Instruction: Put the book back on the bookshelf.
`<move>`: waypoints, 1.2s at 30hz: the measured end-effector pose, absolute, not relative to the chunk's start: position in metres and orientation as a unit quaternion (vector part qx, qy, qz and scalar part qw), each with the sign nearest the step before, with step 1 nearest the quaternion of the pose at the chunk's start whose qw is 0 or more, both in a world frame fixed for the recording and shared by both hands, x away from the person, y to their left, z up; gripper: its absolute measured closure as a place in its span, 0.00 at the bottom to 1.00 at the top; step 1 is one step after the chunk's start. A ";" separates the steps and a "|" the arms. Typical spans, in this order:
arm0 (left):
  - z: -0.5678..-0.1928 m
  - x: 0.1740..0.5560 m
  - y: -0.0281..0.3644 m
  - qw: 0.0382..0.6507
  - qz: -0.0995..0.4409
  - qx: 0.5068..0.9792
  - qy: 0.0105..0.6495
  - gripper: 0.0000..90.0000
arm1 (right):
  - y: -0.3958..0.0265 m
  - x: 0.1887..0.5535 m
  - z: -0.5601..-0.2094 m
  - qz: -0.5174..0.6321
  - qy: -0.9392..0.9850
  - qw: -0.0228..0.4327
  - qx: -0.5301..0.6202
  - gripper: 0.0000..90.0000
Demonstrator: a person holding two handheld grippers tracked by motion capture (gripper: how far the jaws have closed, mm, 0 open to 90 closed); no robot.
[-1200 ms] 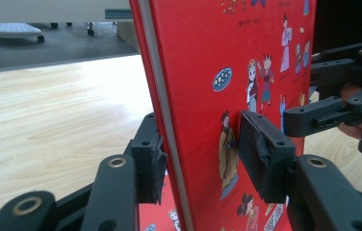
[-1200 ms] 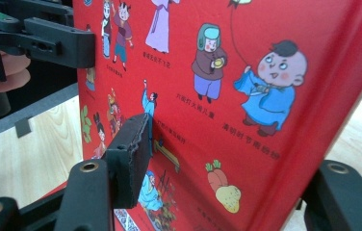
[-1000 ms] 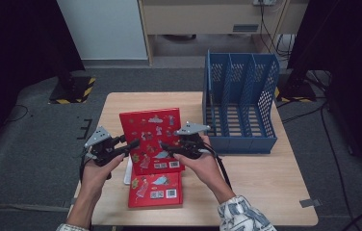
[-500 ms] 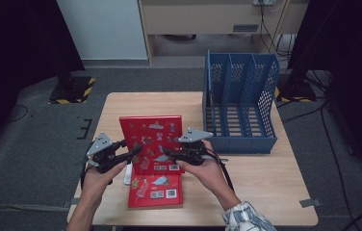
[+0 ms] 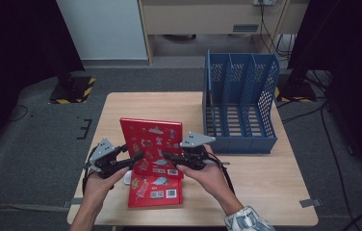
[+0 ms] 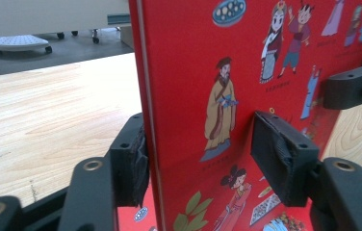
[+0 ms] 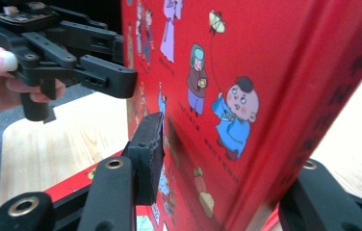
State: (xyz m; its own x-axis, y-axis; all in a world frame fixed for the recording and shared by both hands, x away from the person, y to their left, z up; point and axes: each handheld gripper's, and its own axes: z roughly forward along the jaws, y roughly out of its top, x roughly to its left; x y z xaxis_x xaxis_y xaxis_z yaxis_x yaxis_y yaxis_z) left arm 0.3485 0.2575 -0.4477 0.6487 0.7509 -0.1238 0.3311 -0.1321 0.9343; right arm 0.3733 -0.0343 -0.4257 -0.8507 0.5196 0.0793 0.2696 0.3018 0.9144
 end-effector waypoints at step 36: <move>-0.480 0.346 0.250 0.498 0.184 0.760 0.375 0.31 | -0.034 0.359 -0.409 0.565 0.788 0.108 0.222 0.67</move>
State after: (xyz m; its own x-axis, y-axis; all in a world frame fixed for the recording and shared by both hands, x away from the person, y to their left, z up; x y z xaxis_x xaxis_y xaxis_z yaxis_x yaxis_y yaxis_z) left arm 0.3462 0.2495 -0.4798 0.6505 0.7537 -0.0934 0.3868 -0.2230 0.8948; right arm 0.3589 -0.0335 -0.4089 -0.8786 0.4706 0.0811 0.2277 0.2634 0.9374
